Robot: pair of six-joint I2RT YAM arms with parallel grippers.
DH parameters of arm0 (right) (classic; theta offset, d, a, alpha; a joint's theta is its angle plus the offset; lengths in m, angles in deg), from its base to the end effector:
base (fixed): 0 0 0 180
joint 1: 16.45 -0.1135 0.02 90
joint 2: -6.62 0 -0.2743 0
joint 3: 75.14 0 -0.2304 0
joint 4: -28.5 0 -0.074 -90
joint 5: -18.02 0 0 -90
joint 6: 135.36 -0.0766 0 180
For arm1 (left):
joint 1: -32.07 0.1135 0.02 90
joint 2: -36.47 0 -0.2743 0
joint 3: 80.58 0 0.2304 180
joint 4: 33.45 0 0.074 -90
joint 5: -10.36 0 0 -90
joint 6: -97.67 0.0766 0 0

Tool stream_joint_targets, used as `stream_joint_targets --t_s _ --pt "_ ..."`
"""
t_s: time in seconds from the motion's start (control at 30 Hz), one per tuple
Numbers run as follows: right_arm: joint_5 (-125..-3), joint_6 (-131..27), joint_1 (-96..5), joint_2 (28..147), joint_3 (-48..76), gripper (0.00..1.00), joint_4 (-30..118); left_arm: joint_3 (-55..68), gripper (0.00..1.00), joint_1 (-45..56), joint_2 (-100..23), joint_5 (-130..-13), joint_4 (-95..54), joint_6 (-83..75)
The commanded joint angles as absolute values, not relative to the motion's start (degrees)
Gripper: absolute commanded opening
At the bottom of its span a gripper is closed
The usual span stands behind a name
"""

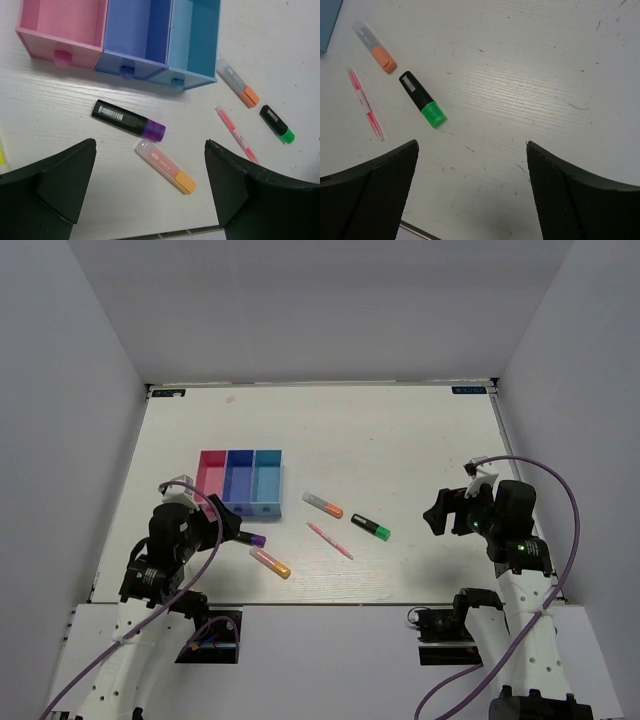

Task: Sort the stationery into containers
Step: Move the pen to the center of the board.

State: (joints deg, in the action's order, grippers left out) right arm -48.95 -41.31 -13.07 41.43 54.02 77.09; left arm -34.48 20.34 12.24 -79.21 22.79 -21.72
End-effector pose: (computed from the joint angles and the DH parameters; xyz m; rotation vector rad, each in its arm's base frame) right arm 0.1395 0.0218 0.2559 -0.2462 2.0940 0.3516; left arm 0.1056 -0.0225 0.2269 -0.3336 2.1756 -0.4155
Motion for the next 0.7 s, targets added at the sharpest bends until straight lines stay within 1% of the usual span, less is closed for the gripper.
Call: stream_joint_targets --t_s 0.0,0.1,0.4,0.47,0.53,0.57,0.6,0.63,0.67 --pt "-49.7 -41.9 -13.0 42.6 52.9 0.9 77.8 -31.1 1.0 20.6 9.7 -76.4 24.4 -23.2" --pt "-50.1 -40.6 -13.0 42.4 53.1 0.9 77.0 -29.5 1.0 20.6 6.2 -77.3 27.3 -25.4" --pt "-48.3 -38.1 -13.1 42.9 53.2 0.9 78.3 -28.4 1.0 20.6 1.7 -77.4 27.5 -27.1" --pt "-46.2 -34.6 -13.1 43.4 53.3 0.9 79.5 -27.4 0.95 20.1 -1.2 -77.7 28.0 -27.1" --pt "-44.5 -31.7 -13.0 43.6 53.6 0.9 80.5 -26.0 0.84 18.8 -3.5 -77.8 28.2 -27.1" --pt "-44.5 -31.7 -13.0 43.8 53.5 0.9 80.0 -25.9 0.75 18.4 -4.7 -77.4 28.1 -27.4" --pt "-44.6 -31.7 -13.1 44.3 53.1 0.82 80.2 -25.2 0.61 18.0 -5.4 -77.4 28.0 -27.7" --pt "-44.5 -31.8 -13.0 44.9 52.1 0.7 80.4 -24.4 0.35 16.6 -6.1 -78.1 28.3 -28.0" --pt "-44.4 -32.1 -12.9 45.8 50.4 0.28 80.5 -24.1 0.24 15.9 -7.6 -79.1 28.7 -29.8"
